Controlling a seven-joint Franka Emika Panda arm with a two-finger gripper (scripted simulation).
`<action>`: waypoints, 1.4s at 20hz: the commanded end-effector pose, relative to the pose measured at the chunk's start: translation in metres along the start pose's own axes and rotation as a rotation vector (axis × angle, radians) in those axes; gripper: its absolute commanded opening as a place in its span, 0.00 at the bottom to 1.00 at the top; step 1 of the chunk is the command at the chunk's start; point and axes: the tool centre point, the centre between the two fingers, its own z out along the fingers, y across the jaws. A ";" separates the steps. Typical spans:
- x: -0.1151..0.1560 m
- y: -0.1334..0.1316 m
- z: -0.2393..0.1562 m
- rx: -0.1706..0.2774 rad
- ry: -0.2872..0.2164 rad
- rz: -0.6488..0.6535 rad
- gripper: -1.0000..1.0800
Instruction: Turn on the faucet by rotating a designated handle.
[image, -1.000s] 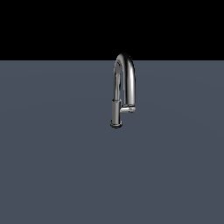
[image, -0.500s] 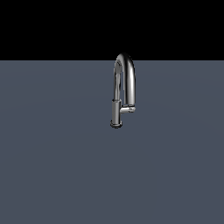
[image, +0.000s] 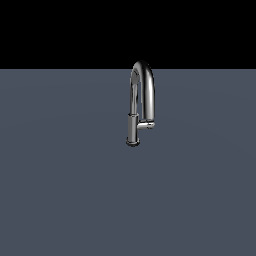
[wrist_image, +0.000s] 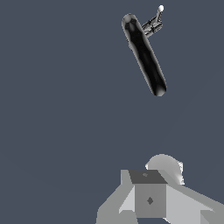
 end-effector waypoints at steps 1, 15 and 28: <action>0.015 -0.001 0.000 0.029 -0.035 0.030 0.00; 0.099 0.004 0.013 0.191 -0.233 0.197 0.00; 0.174 0.019 0.041 0.352 -0.429 0.361 0.00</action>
